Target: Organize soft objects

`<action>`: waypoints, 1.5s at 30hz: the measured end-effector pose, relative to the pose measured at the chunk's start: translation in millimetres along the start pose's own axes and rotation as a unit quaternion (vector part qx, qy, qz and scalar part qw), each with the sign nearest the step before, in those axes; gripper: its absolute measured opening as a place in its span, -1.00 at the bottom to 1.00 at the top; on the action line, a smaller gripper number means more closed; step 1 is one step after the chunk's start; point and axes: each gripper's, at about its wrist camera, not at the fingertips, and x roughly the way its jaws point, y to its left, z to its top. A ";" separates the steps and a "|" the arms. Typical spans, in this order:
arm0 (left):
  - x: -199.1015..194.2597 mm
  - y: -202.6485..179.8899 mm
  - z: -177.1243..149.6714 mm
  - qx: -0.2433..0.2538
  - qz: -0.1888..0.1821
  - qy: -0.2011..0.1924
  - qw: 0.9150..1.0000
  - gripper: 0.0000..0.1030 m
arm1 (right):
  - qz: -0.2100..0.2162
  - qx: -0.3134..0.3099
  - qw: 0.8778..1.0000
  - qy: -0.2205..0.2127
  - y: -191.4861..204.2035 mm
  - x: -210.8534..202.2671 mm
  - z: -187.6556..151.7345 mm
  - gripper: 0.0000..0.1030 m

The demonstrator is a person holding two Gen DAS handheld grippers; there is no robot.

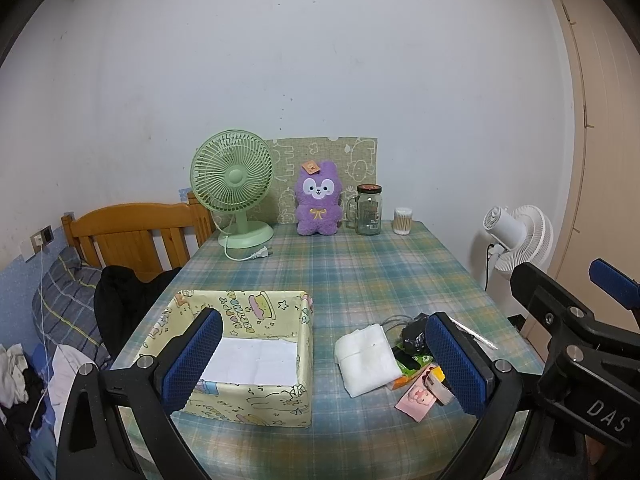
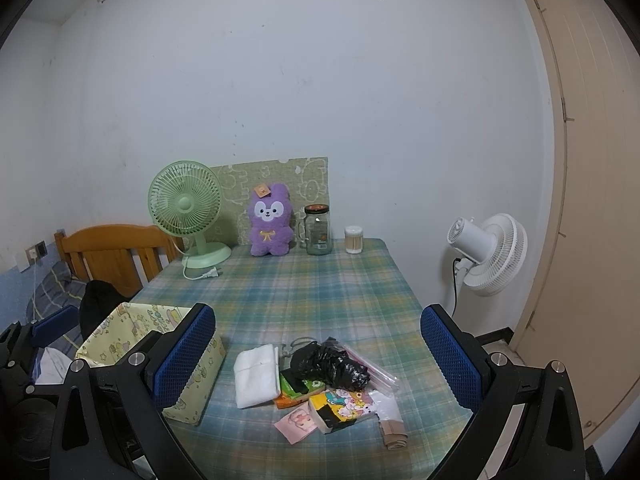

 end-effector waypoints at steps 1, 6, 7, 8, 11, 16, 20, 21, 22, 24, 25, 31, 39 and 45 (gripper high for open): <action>-0.7 0.4 -0.6 0.000 0.000 0.000 1.000 0.99 | 0.000 0.001 1.000 0.000 -0.1 0.4 0.3 1.00; 1.8 -2.9 -0.1 0.000 0.000 -0.001 1.000 0.98 | 0.000 -0.001 1.000 -0.001 0.2 0.6 -0.1 1.00; 1.7 -2.7 -0.4 0.000 0.000 -0.002 1.000 0.97 | -0.001 -0.002 1.000 -0.003 0.3 1.3 -0.6 1.00; 2.8 -4.4 -0.7 0.001 0.000 -0.003 1.000 0.97 | -0.002 -0.003 1.000 -0.003 -0.1 2.1 -0.7 1.00; 7.3 -10.4 -3.8 0.007 0.001 -0.003 1.000 0.93 | -0.004 -0.007 1.000 -0.002 -1.3 8.0 -2.7 1.00; 20.0 -24.9 -12.1 0.015 -0.004 0.004 1.000 0.90 | 0.008 -0.002 1.000 0.011 -13.0 21.4 -12.8 0.94; 34.1 -39.7 -21.6 0.030 -0.007 0.007 1.000 0.90 | 0.015 -0.009 1.000 0.016 -17.9 32.4 -23.5 0.94; 37.5 -42.9 -24.1 0.032 -0.009 0.008 0.999 0.90 | 0.017 -0.010 1.000 0.020 -19.0 37.4 -26.6 0.94; 39.3 -45.0 -27.0 0.032 -0.013 0.008 0.999 0.90 | 0.020 -0.011 0.999 0.024 -20.3 40.9 -28.7 0.94; 44.5 -49.4 -30.4 0.033 -0.021 0.011 0.999 0.90 | 0.023 -0.011 0.999 0.028 -24.8 47.3 -33.2 0.93; 46.8 -51.4 -32.0 0.033 -0.025 0.012 0.999 0.90 | 0.025 -0.010 0.999 0.029 -26.0 49.1 -35.3 0.92; 67.7 -64.2 -41.6 0.040 -0.034 0.031 0.998 0.90 | 0.031 -0.008 0.998 0.046 -34.2 70.0 -47.8 0.89; 104.1 -70.4 -55.7 0.026 -0.026 0.075 0.997 0.81 | 0.031 0.001 0.995 0.091 -43.5 108.3 -64.9 0.84; 123.1 -70.7 -64.3 0.019 -0.017 0.100 0.995 0.78 | 0.034 0.001 0.993 0.116 -45.0 131.7 -75.1 0.82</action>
